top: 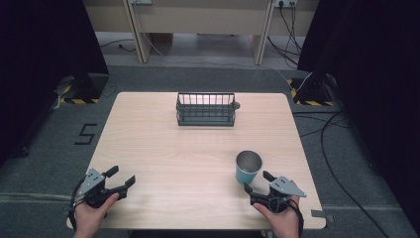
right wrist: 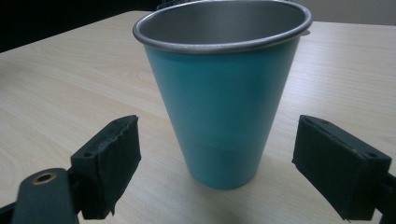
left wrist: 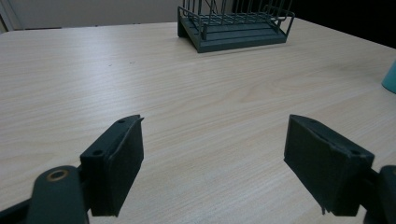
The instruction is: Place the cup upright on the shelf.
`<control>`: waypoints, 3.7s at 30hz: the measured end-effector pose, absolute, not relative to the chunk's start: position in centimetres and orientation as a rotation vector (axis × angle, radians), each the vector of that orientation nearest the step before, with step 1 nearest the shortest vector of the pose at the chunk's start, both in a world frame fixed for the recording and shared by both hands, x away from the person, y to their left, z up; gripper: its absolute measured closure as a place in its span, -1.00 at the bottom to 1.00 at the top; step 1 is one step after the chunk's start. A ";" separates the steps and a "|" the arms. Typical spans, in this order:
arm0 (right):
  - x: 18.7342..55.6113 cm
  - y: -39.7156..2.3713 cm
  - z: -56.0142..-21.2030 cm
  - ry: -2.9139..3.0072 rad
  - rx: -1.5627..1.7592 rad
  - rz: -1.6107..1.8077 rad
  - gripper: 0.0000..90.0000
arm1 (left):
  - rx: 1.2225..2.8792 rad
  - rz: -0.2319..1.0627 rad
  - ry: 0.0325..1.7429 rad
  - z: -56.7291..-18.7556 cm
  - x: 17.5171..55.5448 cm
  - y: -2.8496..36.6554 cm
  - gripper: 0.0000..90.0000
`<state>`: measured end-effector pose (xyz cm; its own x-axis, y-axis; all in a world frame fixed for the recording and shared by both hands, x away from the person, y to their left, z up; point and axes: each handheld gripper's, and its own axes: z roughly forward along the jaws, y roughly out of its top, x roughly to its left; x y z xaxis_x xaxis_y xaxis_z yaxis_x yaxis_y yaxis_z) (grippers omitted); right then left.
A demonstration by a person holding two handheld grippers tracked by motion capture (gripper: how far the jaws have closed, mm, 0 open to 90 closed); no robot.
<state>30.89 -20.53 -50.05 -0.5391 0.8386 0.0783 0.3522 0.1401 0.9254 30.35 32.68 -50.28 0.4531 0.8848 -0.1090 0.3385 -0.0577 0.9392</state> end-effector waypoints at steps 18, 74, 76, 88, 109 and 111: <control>33.0 -18.6 -50.3 1.926 1.152 1.352 -0.68 | 1.630 0.631 1.089 -50.3 30.4 32.8 -0.55; 39.1 -13.6 -44.5 1.825 1.016 1.454 -0.61 | 1.623 0.618 1.082 -50.3 30.3 32.8 -0.54; 39.6 -13.1 -44.2 1.826 1.015 1.460 -0.61 | 1.623 0.616 1.080 -50.3 30.3 32.8 -0.54; 42.7 -10.2 -42.0 1.802 1.001 1.500 -0.61 | 1.623 0.612 1.074 -50.3 30.3 32.7 -0.54; 46.0 -8.6 -41.1 1.787 1.028 1.473 -0.61 | 1.624 0.609 1.078 -50.3 30.3 32.7 -0.54; 46.3 -8.5 -41.0 1.781 1.037 1.470 -0.61 | 1.623 0.609 1.077 -50.3 30.3 32.7 -0.54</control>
<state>46.27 -8.54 -41.03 -0.5143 0.8571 0.0298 0.1914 0.0809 0.9782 30.33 32.73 -50.27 0.4658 0.8760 -0.1255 0.3440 -0.0486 0.9377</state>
